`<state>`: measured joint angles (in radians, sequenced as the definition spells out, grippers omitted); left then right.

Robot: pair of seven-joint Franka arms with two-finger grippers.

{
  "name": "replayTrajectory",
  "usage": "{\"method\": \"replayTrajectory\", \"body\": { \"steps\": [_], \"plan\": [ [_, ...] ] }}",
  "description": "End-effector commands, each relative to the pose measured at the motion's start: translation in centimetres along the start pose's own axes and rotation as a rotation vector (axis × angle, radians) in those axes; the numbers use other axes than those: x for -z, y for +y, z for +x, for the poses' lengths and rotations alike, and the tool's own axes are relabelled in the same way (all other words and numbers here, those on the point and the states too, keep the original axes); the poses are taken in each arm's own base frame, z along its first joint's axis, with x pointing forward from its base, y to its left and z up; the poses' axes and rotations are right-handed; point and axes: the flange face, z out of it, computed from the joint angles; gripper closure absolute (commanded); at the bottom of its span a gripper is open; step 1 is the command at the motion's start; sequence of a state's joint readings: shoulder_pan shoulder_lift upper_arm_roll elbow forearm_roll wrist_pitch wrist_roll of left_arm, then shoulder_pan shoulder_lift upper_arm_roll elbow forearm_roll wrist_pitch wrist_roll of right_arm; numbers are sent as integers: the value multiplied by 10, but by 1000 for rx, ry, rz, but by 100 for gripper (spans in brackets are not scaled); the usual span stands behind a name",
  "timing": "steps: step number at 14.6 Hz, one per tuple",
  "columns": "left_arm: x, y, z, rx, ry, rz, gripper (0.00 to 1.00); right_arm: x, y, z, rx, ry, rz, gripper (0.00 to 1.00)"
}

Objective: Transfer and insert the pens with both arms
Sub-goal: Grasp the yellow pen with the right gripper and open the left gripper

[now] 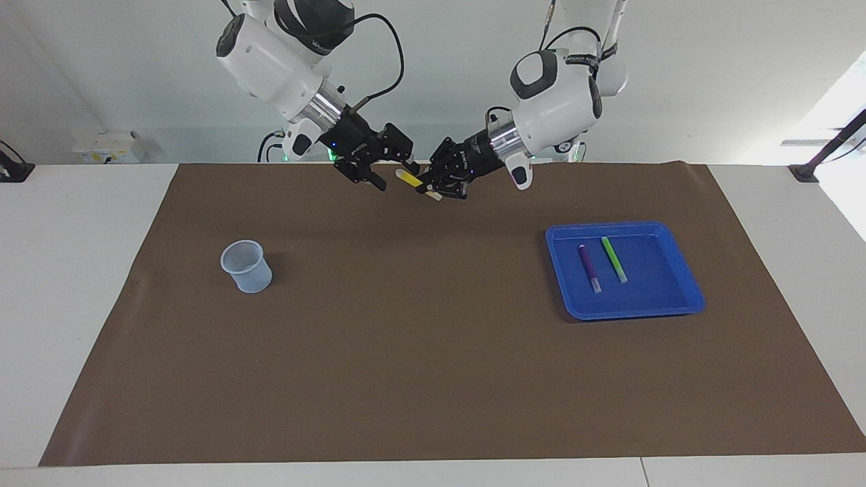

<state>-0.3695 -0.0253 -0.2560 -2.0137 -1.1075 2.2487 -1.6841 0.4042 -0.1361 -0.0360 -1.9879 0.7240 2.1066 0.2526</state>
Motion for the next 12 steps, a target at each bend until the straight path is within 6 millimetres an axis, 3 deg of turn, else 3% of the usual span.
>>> {"method": "replayTrajectory", "body": {
  "steps": [1,4,7,10,12],
  "plan": [
    [3,-12,0,22,-18,-43,100,-1,-1,-5,-3,9,12,22],
    [0,-13,2,33,-22,-40,100,-1,1,-6,0,1,8,40],
    [2,-11,2,37,-24,-54,100,-1,1,-6,1,-1,8,46],
    [1,-11,3,39,-23,-55,100,-1,1,-6,1,-5,7,72],
    [1,-11,3,39,-23,-56,100,-3,5,-8,-3,-19,1,100]
  ]
}}
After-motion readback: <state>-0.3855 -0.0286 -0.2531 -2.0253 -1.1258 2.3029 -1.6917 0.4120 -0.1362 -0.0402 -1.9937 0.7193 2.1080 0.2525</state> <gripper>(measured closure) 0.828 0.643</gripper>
